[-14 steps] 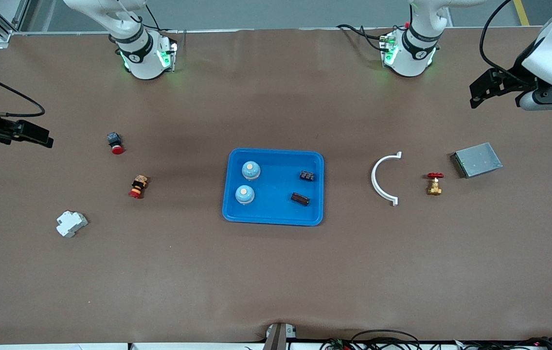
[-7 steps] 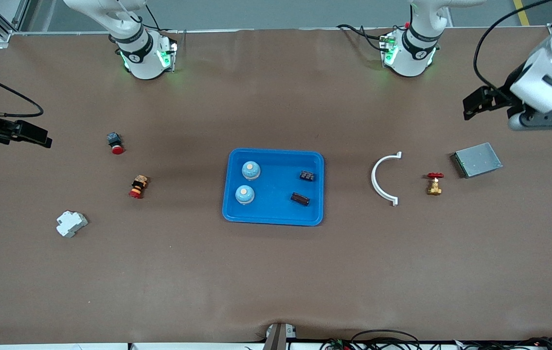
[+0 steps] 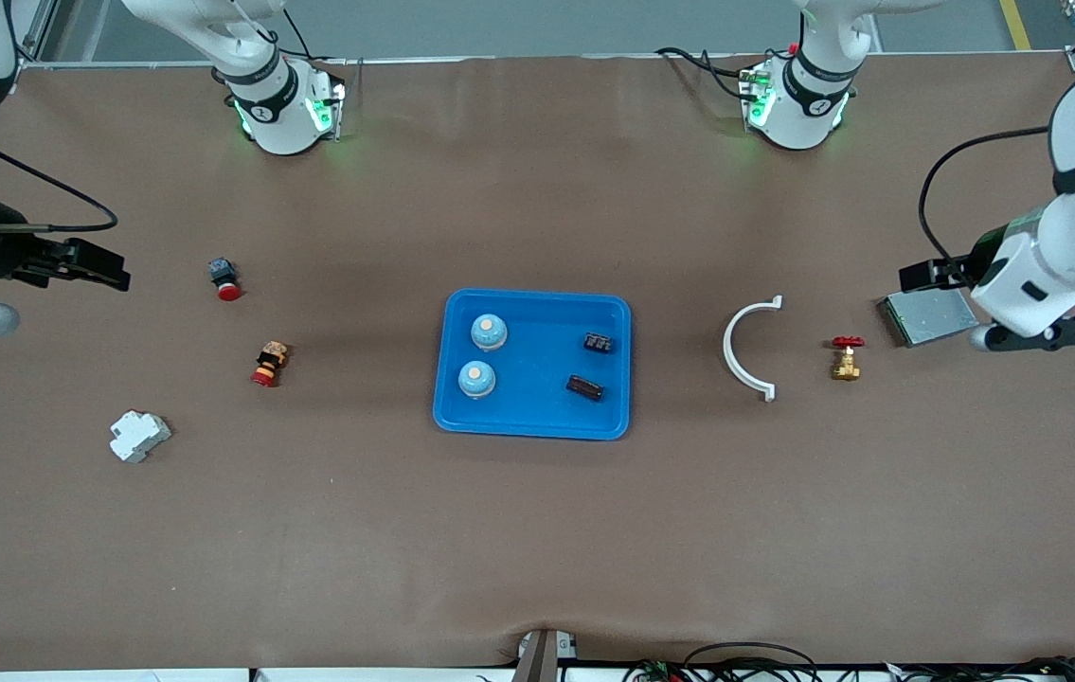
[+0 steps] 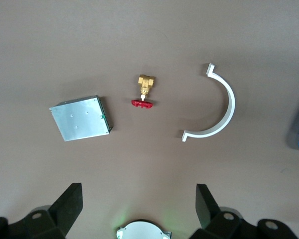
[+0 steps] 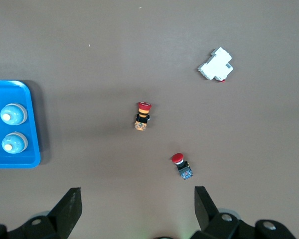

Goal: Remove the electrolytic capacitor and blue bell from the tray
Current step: 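Reach both grippers from rest toward the blue tray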

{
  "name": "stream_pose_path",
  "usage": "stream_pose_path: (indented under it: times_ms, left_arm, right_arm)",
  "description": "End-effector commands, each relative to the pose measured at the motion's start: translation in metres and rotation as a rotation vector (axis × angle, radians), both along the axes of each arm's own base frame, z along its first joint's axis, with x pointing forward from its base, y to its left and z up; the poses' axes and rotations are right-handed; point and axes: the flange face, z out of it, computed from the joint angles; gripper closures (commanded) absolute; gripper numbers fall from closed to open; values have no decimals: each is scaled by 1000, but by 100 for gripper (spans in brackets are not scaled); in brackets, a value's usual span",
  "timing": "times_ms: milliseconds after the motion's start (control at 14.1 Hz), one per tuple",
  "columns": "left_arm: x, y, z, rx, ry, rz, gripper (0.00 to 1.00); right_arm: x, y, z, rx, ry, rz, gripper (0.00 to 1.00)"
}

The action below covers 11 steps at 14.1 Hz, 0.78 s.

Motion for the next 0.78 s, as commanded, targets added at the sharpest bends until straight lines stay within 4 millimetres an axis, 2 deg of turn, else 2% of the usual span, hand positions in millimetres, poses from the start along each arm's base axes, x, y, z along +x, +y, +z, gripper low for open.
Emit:
stream_pose_path:
  times_ms: [0,142,355,497,569,711]
  left_arm:
    - [16,-8,-21,-23,3,47,0]
    - [23,-17,-45,-53,10,107,0]
    - [20,-37,-80,-110,9,295,0]
    - [16,-61,-95,-106,6,331,0]
    - [14,-73,-102,-95,5,379,0]
    - [5,-112,-119,-76,4,431,0]
  right_arm:
    - [-1,28,-5,-7,12,37,0]
    - [-2,51,-5,-8,2,4,0]
    - [-14,116,-13,-29,25,5,0]
    - [-21,163,-22,-38,22,-3,0]
    - [-20,181,-30,-46,9,-53,0]
    - [-21,209,-43,-35,6,-52,0]
